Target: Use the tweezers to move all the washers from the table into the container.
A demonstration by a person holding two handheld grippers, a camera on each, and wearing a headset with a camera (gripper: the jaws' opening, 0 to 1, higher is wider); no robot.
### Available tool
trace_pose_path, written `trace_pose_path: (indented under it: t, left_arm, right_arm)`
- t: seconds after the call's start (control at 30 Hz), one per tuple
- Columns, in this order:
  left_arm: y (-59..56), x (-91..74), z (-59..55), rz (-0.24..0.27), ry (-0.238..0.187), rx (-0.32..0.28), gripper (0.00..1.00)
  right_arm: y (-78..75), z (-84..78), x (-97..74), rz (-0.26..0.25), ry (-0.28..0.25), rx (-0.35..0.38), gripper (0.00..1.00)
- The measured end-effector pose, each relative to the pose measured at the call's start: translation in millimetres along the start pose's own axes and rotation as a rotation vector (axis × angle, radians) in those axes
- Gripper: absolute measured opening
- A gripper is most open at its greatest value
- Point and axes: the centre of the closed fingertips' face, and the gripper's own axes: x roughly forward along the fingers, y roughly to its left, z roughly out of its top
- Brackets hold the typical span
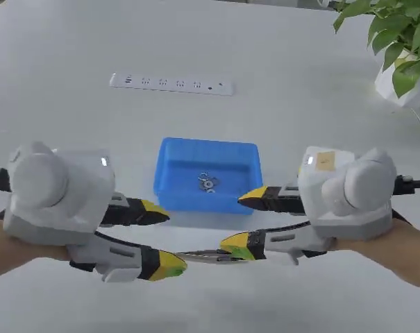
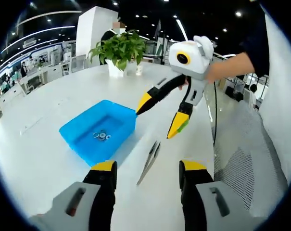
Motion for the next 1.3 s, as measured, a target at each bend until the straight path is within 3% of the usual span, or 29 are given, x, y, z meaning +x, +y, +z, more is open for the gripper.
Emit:
trace_pose_path:
  t: [0.13,0.23,0.33,0.5,0.6,0.7,0.9,1.03,1.3]
  left_arm:
    - [-1.5,-21.3,6.2,0.055,0.000,0.025,0.86]
    - [-4.1,-32.8,11.2,0.080,-0.006,0.073,0.93]
    - [-4.8,-42.2,17.0,0.115,-0.019,0.089,0.99]
    - [-6.3,-57.2,30.3,0.159,-0.038,0.126,0.99]
    - [-8.7,-66.0,36.6,0.163,-0.052,0.127,0.99]
    - [-10.3,-74.3,32.5,0.171,-0.008,0.170,0.99]
    - [-12.1,-83.1,30.6,0.193,-0.017,0.156,0.99]
    - [-16.9,-82.9,24.2,0.188,0.011,0.162,0.99]
    - [-14.4,-89.0,31.1,0.210,-0.014,0.163,0.99]
  right_arm:
    - [5.1,5.8,-19.8,-0.030,-0.008,-0.047,0.62]
    - [11.7,9.4,-28.6,-0.029,-0.022,-0.062,0.75]
    - [18.7,7.2,-37.6,-0.036,0.016,-0.115,0.89]
    - [26.9,6.2,-47.2,-0.048,0.025,-0.136,1.00]
    - [29.7,1.4,-52.2,-0.064,0.054,-0.162,1.00]
    - [34.3,-0.8,-55.5,-0.063,0.067,-0.179,1.00]
    - [32.1,1.2,-62.3,-0.080,0.074,-0.178,1.00]
    - [32.3,3.2,-64.7,-0.078,0.081,-0.181,1.00]
    - [32.9,8.0,-69.6,-0.072,0.082,-0.173,1.00]
